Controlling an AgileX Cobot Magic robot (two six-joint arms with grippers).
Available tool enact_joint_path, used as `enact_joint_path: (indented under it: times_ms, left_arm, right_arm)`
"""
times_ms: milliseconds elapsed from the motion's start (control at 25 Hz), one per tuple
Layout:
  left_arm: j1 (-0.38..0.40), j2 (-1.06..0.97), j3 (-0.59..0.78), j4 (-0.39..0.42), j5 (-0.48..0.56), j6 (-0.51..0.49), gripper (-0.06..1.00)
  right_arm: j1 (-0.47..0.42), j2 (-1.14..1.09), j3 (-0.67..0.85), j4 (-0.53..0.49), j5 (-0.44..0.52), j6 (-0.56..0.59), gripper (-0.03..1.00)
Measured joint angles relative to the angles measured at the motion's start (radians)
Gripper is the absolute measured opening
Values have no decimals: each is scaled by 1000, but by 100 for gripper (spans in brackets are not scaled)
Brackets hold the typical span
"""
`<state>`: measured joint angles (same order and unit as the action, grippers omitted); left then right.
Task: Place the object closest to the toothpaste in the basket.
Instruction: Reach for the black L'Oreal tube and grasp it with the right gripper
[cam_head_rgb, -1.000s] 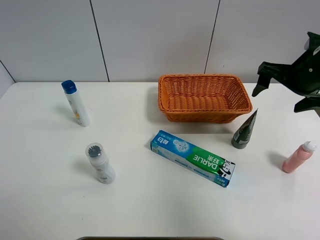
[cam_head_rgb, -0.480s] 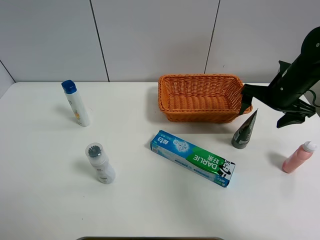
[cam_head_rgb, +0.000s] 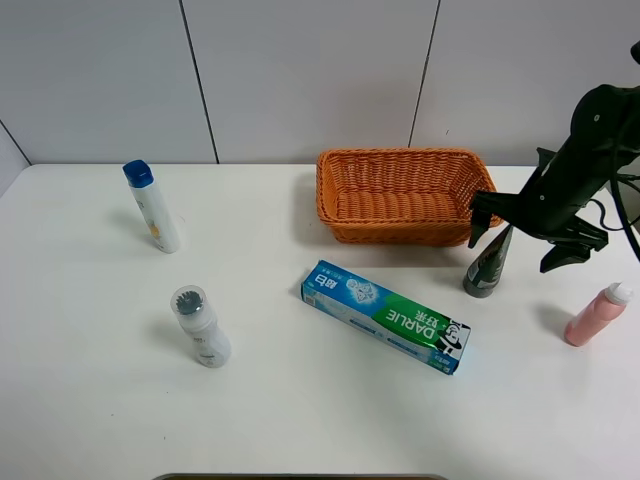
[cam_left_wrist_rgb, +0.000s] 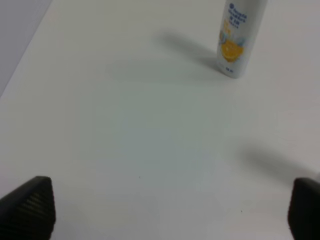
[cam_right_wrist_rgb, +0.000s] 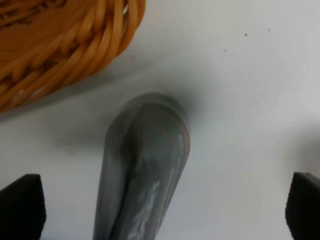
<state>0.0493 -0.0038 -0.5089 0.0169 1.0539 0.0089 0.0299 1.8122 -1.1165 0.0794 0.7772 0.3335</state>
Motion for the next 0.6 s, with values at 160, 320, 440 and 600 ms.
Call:
enact_joint_path:
  times_ms: [160,320,440,600]
  left_arm:
    - [0,0,0,0,0,0,94]
    - [0,0,0,0,0,0,94]
    - [0,0,0,0,0,0,94]
    - [0,0,0,0,0,0,94]
  right_arm:
    - [0,27,0,6,-17,0,99]
    - [0,42,0,21,-25,0,99]
    - [0,43,0,24,-45,0,99]
    - [0,43,0,26,-49,0,99]
